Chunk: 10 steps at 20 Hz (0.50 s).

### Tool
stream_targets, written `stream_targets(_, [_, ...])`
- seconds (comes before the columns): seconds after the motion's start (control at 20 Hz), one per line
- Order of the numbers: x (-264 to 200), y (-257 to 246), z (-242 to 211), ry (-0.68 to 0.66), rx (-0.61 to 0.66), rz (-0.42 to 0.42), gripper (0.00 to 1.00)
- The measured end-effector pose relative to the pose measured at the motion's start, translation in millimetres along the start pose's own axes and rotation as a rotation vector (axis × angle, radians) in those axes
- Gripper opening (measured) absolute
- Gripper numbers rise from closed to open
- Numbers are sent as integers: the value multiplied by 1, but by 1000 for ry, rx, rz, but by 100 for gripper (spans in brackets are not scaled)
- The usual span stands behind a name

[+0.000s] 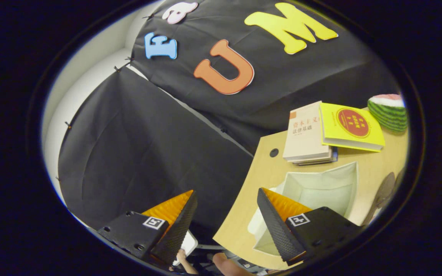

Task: Open the storage box then place both shoes into the box .Put the left shoe in first, then the right shoe, with the right side of both shoes facing outward in a uniform manner.

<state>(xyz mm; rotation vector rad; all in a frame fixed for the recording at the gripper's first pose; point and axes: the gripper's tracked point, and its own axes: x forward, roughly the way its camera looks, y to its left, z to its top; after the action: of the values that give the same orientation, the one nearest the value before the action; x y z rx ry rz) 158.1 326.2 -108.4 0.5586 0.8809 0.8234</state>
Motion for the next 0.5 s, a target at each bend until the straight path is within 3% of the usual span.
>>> stream_targets(0.5, [-75,-126,-6,-20,-115,-322,100])
